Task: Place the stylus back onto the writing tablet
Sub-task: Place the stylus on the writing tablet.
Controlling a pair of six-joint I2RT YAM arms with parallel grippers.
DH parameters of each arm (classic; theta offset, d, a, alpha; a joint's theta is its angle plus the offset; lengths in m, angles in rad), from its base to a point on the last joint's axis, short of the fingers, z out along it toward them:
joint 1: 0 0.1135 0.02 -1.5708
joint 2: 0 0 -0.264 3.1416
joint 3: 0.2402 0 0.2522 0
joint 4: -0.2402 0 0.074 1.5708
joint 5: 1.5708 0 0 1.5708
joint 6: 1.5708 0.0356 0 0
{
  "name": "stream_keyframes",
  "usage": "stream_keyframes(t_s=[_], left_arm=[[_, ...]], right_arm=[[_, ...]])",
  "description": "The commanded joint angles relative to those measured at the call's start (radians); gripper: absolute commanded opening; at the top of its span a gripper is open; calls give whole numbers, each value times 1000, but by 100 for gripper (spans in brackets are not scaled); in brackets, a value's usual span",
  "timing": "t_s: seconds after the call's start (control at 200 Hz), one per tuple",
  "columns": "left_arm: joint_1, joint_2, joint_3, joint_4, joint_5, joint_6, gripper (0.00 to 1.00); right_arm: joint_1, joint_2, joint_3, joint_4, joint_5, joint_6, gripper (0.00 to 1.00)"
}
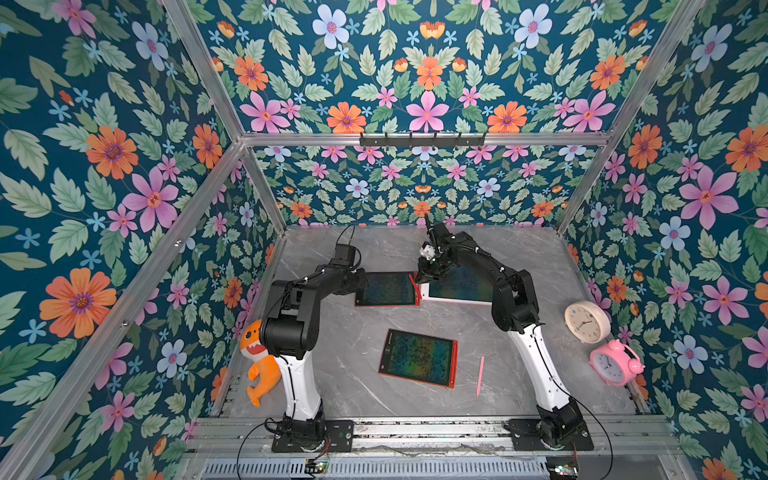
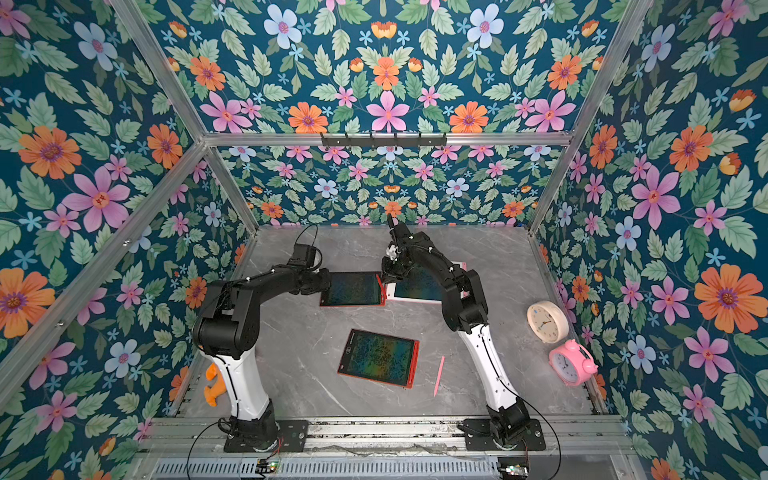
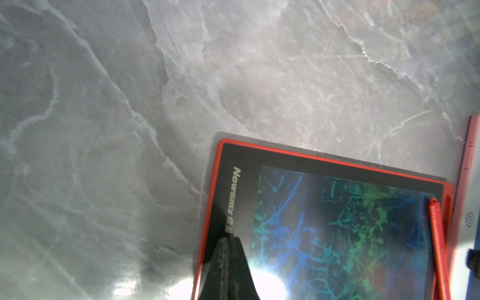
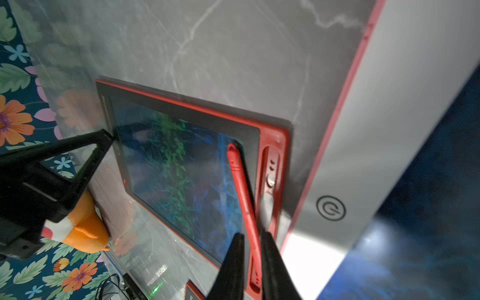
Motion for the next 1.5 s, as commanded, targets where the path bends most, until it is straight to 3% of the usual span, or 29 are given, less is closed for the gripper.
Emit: stream_keyframes(t_s=[0.0, 0.41, 0.905, 1.31, 1.495], left_arm=[[1, 16, -6, -93, -3, -3, 0], [0, 19, -3, -93, 1, -3, 0], [1, 22, 0, -96, 10, -2, 0], [0, 22, 1, -96, 18, -2, 0], [0, 24, 2, -96, 22, -4, 0]], right_arm=[[2, -10, -17, -10, 5, 5, 18], [19, -10, -30, -31, 50, -1, 29], [38, 4, -11, -63, 83, 16, 17], [46, -27, -32, -51, 92, 41, 26], [48, -16, -25, -58, 98, 53, 23]])
